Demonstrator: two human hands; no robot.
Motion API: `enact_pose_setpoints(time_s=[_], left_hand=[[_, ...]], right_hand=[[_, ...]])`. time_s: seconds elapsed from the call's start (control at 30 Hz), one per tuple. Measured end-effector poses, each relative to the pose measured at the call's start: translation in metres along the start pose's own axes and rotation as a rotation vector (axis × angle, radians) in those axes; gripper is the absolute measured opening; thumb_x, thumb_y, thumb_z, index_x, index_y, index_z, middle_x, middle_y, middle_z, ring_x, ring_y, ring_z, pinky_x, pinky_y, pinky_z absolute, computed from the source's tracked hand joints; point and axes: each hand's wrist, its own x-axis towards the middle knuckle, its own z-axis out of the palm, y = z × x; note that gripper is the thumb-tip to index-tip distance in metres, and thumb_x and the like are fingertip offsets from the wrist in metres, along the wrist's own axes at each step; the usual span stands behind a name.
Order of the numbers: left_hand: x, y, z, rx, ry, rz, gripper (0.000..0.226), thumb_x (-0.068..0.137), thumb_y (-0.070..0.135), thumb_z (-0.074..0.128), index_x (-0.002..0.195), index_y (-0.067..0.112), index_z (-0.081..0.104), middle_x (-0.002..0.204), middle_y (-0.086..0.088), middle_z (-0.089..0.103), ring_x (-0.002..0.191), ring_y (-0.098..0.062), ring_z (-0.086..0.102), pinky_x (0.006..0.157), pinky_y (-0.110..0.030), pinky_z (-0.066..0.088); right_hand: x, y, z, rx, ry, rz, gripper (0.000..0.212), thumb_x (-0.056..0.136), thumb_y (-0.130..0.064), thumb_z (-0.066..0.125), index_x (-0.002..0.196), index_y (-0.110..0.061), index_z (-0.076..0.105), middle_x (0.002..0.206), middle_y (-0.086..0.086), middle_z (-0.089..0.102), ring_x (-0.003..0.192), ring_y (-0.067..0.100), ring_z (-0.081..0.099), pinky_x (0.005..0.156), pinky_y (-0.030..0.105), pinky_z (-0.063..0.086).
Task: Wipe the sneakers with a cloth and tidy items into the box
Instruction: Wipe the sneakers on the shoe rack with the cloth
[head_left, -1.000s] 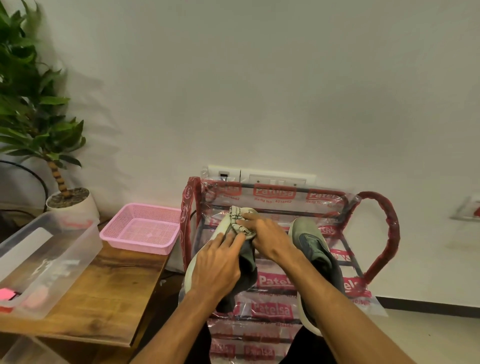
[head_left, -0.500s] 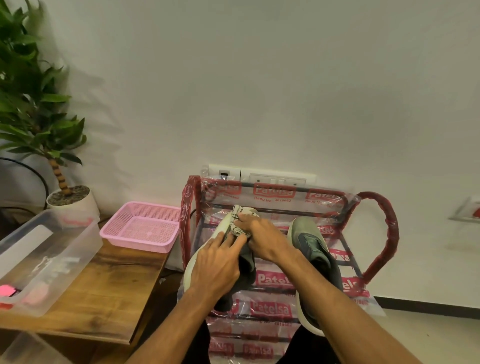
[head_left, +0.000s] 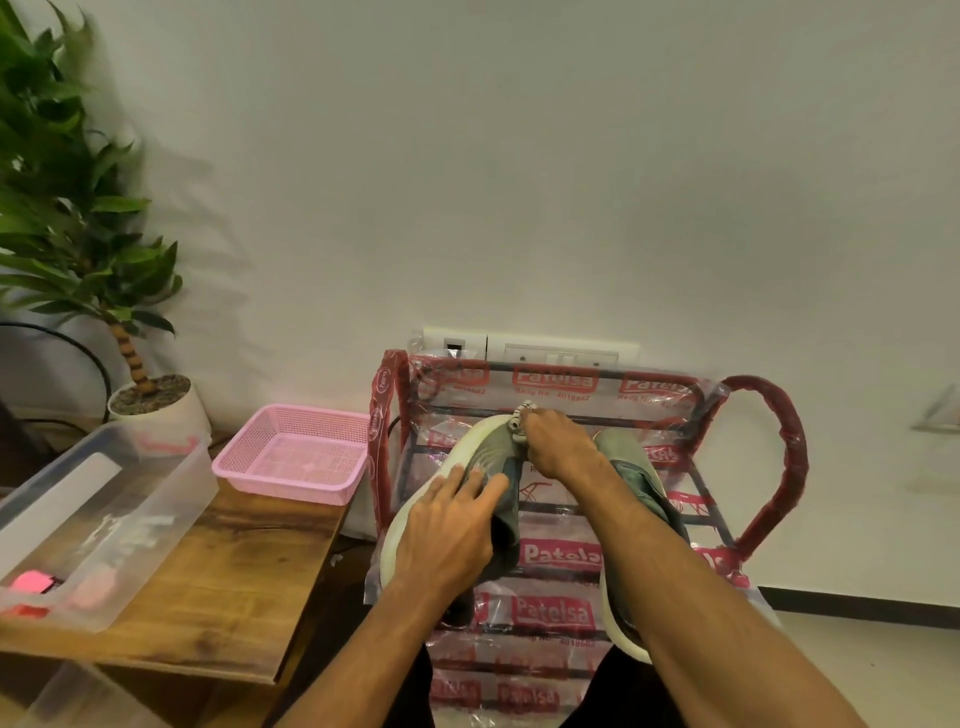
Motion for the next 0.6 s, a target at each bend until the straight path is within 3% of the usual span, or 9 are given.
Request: enact_pose_setpoints(time_s=[0.17,0.27,0.4,0.5,0.6], left_hand=[[0.007,-0.004,-0.011,-0.005,0.028,-0.033,0.042,0.059,0.012,0.078,0.095,0.019,0.057,0.083,0.001,0.07,0.072,-0.018,0.066,0.049,-0.026,0.049],[0.007,-0.006,-0.015,0.023,0.024,-0.074,0.041,0.056,0.013,0.08,0.092,0.02,0.061,0.077,0.004,0.068,0.063,-0.015,0.064,0.041,-0.023,0.039],[0.007,-0.007,-0.015,0.033,0.012,-0.128,0.041,0.059,0.015,0.078,0.097,0.023,0.063,0.075,0.008,0.067,0.061,-0.013,0.063,0.046,-0.018,0.023],[0.006,-0.006,-0.017,0.01,-0.001,-0.137,0.04,0.061,0.013,0.076,0.097,0.023,0.062,0.075,0.007,0.066,0.06,-0.013,0.062,0.047,-0.017,0.019],[0.009,-0.009,-0.021,0.025,-0.004,-0.151,0.042,0.061,0.012,0.077,0.099,0.023,0.063,0.075,0.006,0.068,0.058,-0.014,0.061,0.046,-0.018,0.02]], right_hand=[[-0.005,-0.016,0.006,0.058,0.021,-0.079,0.046,0.093,-0.003,0.052,0.137,0.001,0.042,0.137,0.021,0.047,0.127,0.034,0.045,0.102,0.039,0.04],[-0.012,-0.021,-0.004,0.12,-0.03,-0.148,0.042,0.091,-0.002,0.054,0.133,-0.004,0.051,0.135,0.018,0.051,0.123,0.032,0.049,0.099,0.039,0.042],[-0.023,-0.025,-0.006,0.228,-0.061,-0.261,0.04,0.084,-0.001,0.058,0.122,-0.011,0.061,0.128,0.011,0.059,0.116,0.029,0.055,0.092,0.037,0.049],[-0.028,-0.024,0.002,0.111,0.005,-0.312,0.054,0.089,-0.005,0.06,0.141,-0.014,0.048,0.15,0.009,0.042,0.137,0.028,0.039,0.11,0.041,0.036],[-0.022,-0.023,0.006,-0.036,0.066,-0.317,0.064,0.093,-0.009,0.059,0.151,-0.016,0.033,0.159,0.007,0.026,0.146,0.027,0.024,0.118,0.04,0.023]])
